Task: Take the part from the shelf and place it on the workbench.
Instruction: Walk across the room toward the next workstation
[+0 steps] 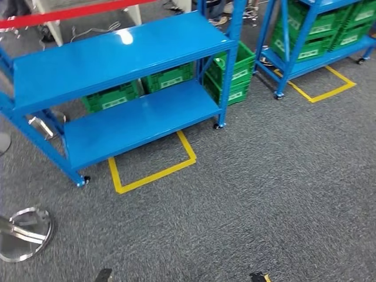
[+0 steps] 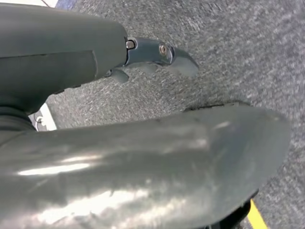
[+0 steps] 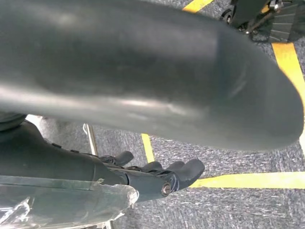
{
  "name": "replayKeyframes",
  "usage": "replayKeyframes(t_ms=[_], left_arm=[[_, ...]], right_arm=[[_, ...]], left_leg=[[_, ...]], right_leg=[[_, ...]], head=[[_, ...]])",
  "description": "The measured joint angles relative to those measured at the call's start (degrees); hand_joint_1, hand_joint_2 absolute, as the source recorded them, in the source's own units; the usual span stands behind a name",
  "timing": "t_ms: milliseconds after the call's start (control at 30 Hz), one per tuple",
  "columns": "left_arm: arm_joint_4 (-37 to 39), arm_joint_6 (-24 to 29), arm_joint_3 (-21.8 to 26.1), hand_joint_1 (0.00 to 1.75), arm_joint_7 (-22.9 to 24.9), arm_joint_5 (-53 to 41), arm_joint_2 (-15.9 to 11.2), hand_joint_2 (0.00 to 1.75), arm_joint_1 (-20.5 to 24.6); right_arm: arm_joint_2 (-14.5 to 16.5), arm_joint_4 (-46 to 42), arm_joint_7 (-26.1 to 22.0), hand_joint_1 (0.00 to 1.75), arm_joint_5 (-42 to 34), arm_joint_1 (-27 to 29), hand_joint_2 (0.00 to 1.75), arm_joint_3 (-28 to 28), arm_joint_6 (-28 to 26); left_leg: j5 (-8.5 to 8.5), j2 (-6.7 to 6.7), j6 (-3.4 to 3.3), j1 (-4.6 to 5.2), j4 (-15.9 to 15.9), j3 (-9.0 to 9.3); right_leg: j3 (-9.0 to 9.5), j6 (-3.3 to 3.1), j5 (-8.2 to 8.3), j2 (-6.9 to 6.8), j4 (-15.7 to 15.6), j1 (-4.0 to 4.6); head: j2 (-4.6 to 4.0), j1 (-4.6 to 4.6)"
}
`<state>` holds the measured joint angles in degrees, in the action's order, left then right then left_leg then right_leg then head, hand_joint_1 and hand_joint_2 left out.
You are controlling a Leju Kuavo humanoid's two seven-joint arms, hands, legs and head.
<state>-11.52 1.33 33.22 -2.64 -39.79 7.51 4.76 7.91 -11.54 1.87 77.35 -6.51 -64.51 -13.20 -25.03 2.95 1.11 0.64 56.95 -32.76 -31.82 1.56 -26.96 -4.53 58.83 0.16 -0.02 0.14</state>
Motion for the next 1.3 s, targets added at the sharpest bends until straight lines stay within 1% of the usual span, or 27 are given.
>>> replayKeyframes(t_ms=[33, 67, 100, 133, 200, 233, 267, 300, 333, 367, 433, 500, 567, 633, 700, 733, 767, 800, 833, 867, 900, 967, 1000, 1067, 1200, 1233, 1300], left_arm=[[0.00, 0.00, 0.00, 0.00, 0.00, 0.01, -0.01, 0.00, -0.04], [0.00, 0.00, 0.01, 0.00, 0.01, 0.01, -0.02, 0.00, -0.17], [0.00, 0.00, 0.01, 0.00, 0.02, 0.01, -0.02, 0.00, -0.27], [0.00, 0.00, 0.02, 0.00, 0.03, 0.00, 0.01, 0.00, -0.29], [0.00, -0.01, 0.02, 0.00, 0.04, -0.01, 0.07, 0.00, -0.24], [0.00, -0.02, 0.01, 0.00, 0.04, -0.01, 0.09, 0.00, -0.23], [0.00, -0.04, 0.01, 0.00, 0.04, -0.01, 0.10, 0.00, -0.26], [0.00, -0.06, 0.02, 0.00, 0.04, -0.01, 0.10, 0.00, -0.30], [0.00, -0.08, 0.02, 0.00, 0.04, -0.01, 0.10, 0.00, -0.34], [0.00, -0.09, 0.02, 0.00, 0.04, -0.01, 0.11, 0.00, -0.35], [0.00, -0.09, 0.02, 0.00, 0.05, -0.01, 0.09, 0.87, -0.27], [0.00, -0.09, 0.01, 0.00, 0.06, -0.02, 0.04, 1.75, -0.25], [0.01, -0.08, 0.00, 0.00, 0.06, -0.03, 0.02, 1.75, -0.42], [0.01, -0.02, 0.00, 0.00, 0.06, -0.08, 0.02, 1.75, -0.49], [0.00, 0.04, 0.00, 0.00, 0.05, -0.15, 0.03, 1.75, -0.31], [0.00, 0.04, 0.00, 0.00, 0.05, -0.19, 0.05, 1.75, -0.25], [0.00, 0.04, 0.00, 0.00, 0.05, -0.23, 0.06, 1.75, -0.26], [0.00, 0.05, 0.00, 0.00, 0.06, -0.27, 0.08, 1.75, -0.34], [0.00, 0.06, 0.00, 0.00, 0.06, -0.31, 0.10, 1.75, -0.41], [0.00, 0.07, 0.00, 0.00, 0.06, -0.35, 0.10, 1.75, -0.45], [0.00, 0.08, 0.00, 0.00, 0.06, -0.38, 0.10, 1.75, -0.42], [0.00, 0.10, 0.00, 0.00, 0.06, -0.44, 0.10, 1.75, -0.15], [0.00, 0.10, 0.00, 0.00, 0.06, -0.47, 0.08, 1.75, -0.07], [0.00, 0.11, 0.01, 0.00, 0.06, -0.52, 0.04, 1.75, -0.16], [0.00, 0.10, 0.02, 0.00, 0.04, -0.72, 0.14, 1.75, -0.44], [0.00, 0.09, 0.02, 0.00, 0.04, -0.77, 0.16, 1.75, -0.45], [0.00, 0.09, 0.02, 0.00, 0.04, -0.81, 0.16, 1.75, -0.46]], right_arm=[[0.00, 0.00, 0.02, 0.00, 0.00, -0.04, 0.00, 0.00, -0.01], [0.00, 0.00, 0.05, 0.00, 0.00, -0.11, 0.00, 0.00, -0.01], [0.00, 0.00, 0.07, 0.00, 0.00, -0.17, 0.00, 0.01, -0.01], [0.00, 0.00, 0.09, 0.00, 0.00, -0.19, 0.00, 0.01, -0.01], [0.00, 0.01, 0.11, 0.00, -0.01, -0.07, 0.00, 0.01, 0.00], [0.00, 0.01, 0.13, 0.00, -0.02, 0.04, 0.00, 0.00, 0.01], [0.00, 0.01, 0.15, 0.00, -0.02, 0.15, 0.00, -0.01, 0.00], [0.00, 0.01, 0.17, 0.00, -0.02, 0.22, 0.00, -0.01, 0.00], [0.00, 0.00, 0.19, 0.00, -0.02, 0.25, 0.00, -0.02, 0.00], [0.00, 0.00, 0.19, 0.00, -0.02, 0.25, 0.00, -0.01, -0.01], [0.07, 0.02, 0.19, 0.00, -0.03, 0.22, 0.00, 0.00, 0.01], [0.13, 0.04, 0.19, 0.00, -0.03, 0.22, 0.00, 0.00, 0.02], [0.15, 0.04, 0.20, 0.00, -0.04, 0.22, 0.00, -0.01, 0.02], [0.17, 0.03, 0.20, 0.00, -0.04, 0.18, 0.00, -0.01, 0.02], [0.17, 0.02, 0.19, 0.00, -0.04, 0.23, 0.00, -0.01, 0.02], [0.17, 0.02, 0.19, 0.00, -0.04, 0.32, 0.00, -0.02, 0.02], [0.17, 0.02, 0.21, 0.00, -0.04, 0.39, 0.00, -0.02, 0.02], [0.17, 0.02, 0.24, 0.00, -0.04, 0.41, 0.00, -0.02, 0.02], [0.18, 0.02, 0.26, 0.00, -0.04, 0.38, 0.00, -0.02, 0.03], [0.19, 0.02, 0.27, 0.00, -0.04, 0.32, 0.00, -0.02, 0.04], [0.19, 0.02, 0.27, 0.00, -0.03, 0.26, 0.00, -0.02, 0.06], [0.20, 0.02, 0.27, 0.00, -0.03, 0.25, 0.00, -0.02, 0.07], [0.20, 0.02, 0.26, 0.00, -0.07, 0.25, 0.00, -0.02, 0.07], [0.20, 0.02, 0.13, 0.00, -0.19, 0.16, 0.00, -0.02, -0.03], [0.20, 0.02, -0.08, 0.00, -0.24, -0.27, 0.00, -0.02, -0.49], [0.20, 0.02, -0.08, 0.00, -0.22, -0.40, 0.00, -0.02, -0.50], [0.20, 0.02, -0.07, 0.00, -0.20, -0.43, 0.00, -0.02, -0.51]], left_leg=[[0.06, -0.53, -0.34, -0.06, -0.07, -0.10], [0.16, -1.02, -0.63, -0.17, -0.22, -0.09], [0.28, -1.49, -0.92, -0.32, -0.35, -0.05], [0.39, -1.96, -1.21, -0.49, -0.47, 0.01], [0.42, -2.97, -1.55, -0.62, -0.50, -0.01], [0.41, -3.54, -1.63, -0.63, -0.49, -0.01], [0.41, -4.14, -1.64, -0.64, -0.48, 0.03], [0.41, -4.78, -1.61, -0.68, -0.46, 0.09], [0.40, -5.42, -1.53, -0.76, -0.41, 0.18], [0.35, -6.07, -1.34, -0.87, -0.33, 0.26], [0.22, -7.23, -0.69, -0.88, 0.10, 0.08], [0.39, -8.16, 0.06, -0.90, 0.30, -0.38], [0.55, -8.56, 0.67, -1.11, 0.23, -0.63], [-1.01, -6.85, 1.18, -1.06, 2.48, -1.74], [-4.48, -4.54, 1.52, -0.96, 9.15, -5.03], [-5.94, -4.07, 1.59, -0.98, 12.86, -6.89], [-6.54, -3.85, 1.58, -0.99, 15.35, -8.14], [-6.07, -3.77, 1.48, -0.98, 15.93, -8.44], [-4.64, -3.68, 1.31, -0.95, 14.35, -7.65], [-2.68, -3.26, 1.05, -0.86, 11.11, -5.93], [-1.03, -2.22, 0.73, -0.65, 7.36, -3.94], [0.40, -0.42, 0.07, -0.15, 1.76, -1.14], [0.30, -0.04, -0.19, 0.04, 0.74, -0.76], [0.46, -0.69, -0.54, 0.08, 0.18, -0.67], [0.82, -1.18, -0.52, -0.06, -0.63, -0.08], [0.75, -1.19, -0.63, -0.01, -0.63, -0.07], [0.67, -1.17, -0.79, 0.09, -0.61, -0.07]], right_leg=[[0.15, 0.27, -0.03, -0.51, -0.16, 0.01], [0.17, 0.59, -0.29, -0.40, -0.01, -0.05], [-0.15, 0.91, -1.05, 0.32, 0.89, -0.12], [-1.07, 1.18, -2.43, 1.42, 3.05, -0.21], [-4.51, 1.52, -6.24, 3.63, 10.57, -0.33], [-6.23, 1.61, -7.56, 4.04, 14.16, -0.35], [-7.25, 1.68, -7.82, 4.21, 16.09, -0.36], [-7.20, 1.74, -6.87, 4.30, 15.73, -0.41], [-6.11, 1.79, -4.98, 4.49, 13.16, -0.53], [-4.29, 1.90, -2.72, 5.06, 9.20, -0.75], [-1.10, 1.98, -0.28, 7.29, 2.49, -1.26], [-0.18, 1.50, -0.31, 8.46, 0.60, -1.31], [-0.15, 0.60, -0.17, 7.57, 0.54, -1.16], [-0.05, -0.20, -0.01, 6.53, 0.36, -1.19], [-0.03, -0.67, -0.04, 5.28, 0.31, -1.09], [-0.04, -0.79, -0.09, 4.59, 0.31, -0.98], [-0.04, -0.86, -0.14, 3.92, 0.31, -0.89], [-0.02, -0.91, -0.18, 3.35, 0.31, -0.81], [0.04, -0.92, -0.21, 2.86, 0.31, -0.74], [0.13, -0.88, -0.26, 2.42, 0.31, -0.69], [0.22, -0.77, -0.35, 2.02, 0.32, -0.59], [0.25, -0.30, -0.57, 1.26, 0.38, -0.30], [0.27, -0.02, -0.63, 0.87, 0.33, -0.17], [0.52, 0.36, -0.59, 0.17, -0.19, -0.09], [1.07, -1.91, -0.43, -0.03, -1.23, 0.18], [1.13, -1.67, -0.32, -0.01, -1.36, 0.16], [1.24, -0.67, 0.00, 0.05, -1.66, 0.02]], head=[[0.00, 0.02], [0.00, 0.02], [0.00, 0.13], [0.00, 0.25], [0.00, 0.55], [0.00, 0.61], [0.00, 0.63], [0.00, 0.64], [0.00, 0.64], [0.00, 0.65], [0.00, 0.72], [0.00, 0.78], [0.00, 0.79], [0.00, 0.41], [0.00, -0.04], [0.00, -0.08], [0.00, -0.08], [0.00, -0.08], [0.00, -0.09], [0.00, -0.09], [0.00, -0.12], [0.00, -0.20], [0.00, -0.25], [0.00, -0.24], [0.00, 0.48], [0.00, 0.52], [0.00, 0.55]])
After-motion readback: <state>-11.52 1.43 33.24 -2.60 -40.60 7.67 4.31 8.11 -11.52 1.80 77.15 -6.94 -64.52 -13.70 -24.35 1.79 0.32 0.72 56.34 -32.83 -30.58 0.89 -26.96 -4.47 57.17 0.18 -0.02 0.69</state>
